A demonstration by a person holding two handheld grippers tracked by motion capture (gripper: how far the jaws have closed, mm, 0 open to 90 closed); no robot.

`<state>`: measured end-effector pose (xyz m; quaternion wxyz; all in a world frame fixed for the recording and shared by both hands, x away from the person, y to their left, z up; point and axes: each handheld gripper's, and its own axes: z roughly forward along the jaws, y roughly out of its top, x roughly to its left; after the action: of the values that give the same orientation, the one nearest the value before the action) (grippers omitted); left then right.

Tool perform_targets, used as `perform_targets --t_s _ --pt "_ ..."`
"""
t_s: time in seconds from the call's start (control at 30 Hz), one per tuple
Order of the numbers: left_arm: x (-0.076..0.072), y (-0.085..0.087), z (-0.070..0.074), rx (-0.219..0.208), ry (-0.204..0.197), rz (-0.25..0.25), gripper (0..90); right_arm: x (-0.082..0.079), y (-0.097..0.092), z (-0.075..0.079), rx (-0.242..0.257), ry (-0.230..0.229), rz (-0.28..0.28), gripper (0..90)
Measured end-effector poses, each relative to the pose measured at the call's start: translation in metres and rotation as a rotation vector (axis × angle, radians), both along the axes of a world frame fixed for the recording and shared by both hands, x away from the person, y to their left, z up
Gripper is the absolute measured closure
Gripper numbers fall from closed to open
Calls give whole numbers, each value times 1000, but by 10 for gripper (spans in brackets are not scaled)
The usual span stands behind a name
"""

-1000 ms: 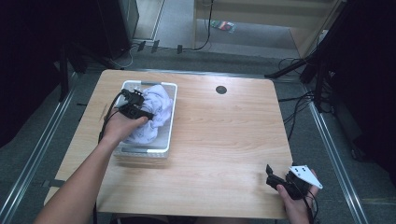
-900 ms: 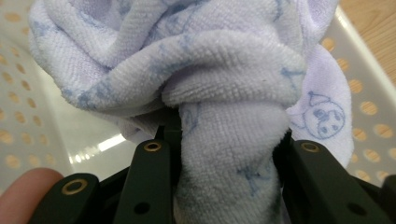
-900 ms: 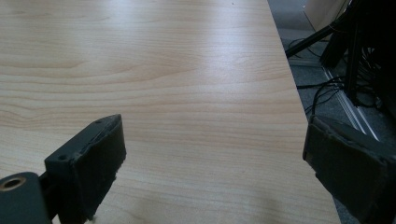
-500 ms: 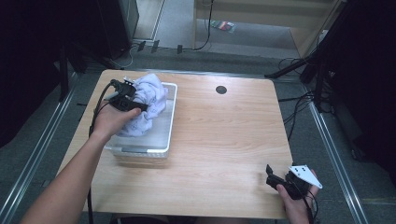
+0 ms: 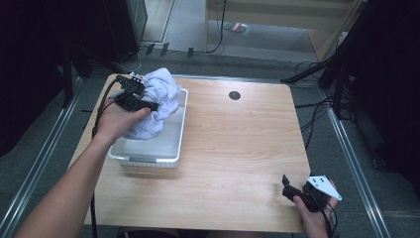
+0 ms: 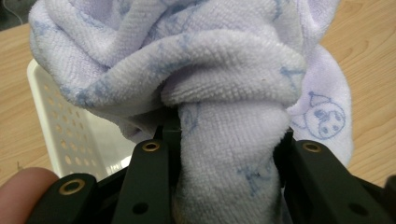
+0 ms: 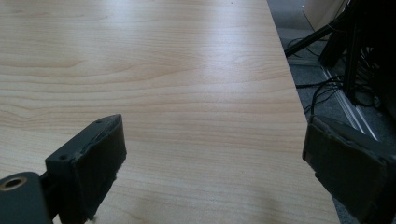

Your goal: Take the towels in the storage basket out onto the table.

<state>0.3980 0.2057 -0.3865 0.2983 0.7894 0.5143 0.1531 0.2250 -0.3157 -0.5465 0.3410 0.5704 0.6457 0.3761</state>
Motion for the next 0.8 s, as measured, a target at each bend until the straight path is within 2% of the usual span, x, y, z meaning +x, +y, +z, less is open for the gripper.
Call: perform_targets --t_s 0.13,0.33,0.8 --pt "0 -5 5 -5 2 -11 640 -1 1 0 2 -2 2 60" --pt "-2 -13 12 -5 -16 -29 639 0 0 0 2 -1 2 61" --pt "-1 -38 25 -11 -13 -74 638 0 0 0 2 -2 3 62"
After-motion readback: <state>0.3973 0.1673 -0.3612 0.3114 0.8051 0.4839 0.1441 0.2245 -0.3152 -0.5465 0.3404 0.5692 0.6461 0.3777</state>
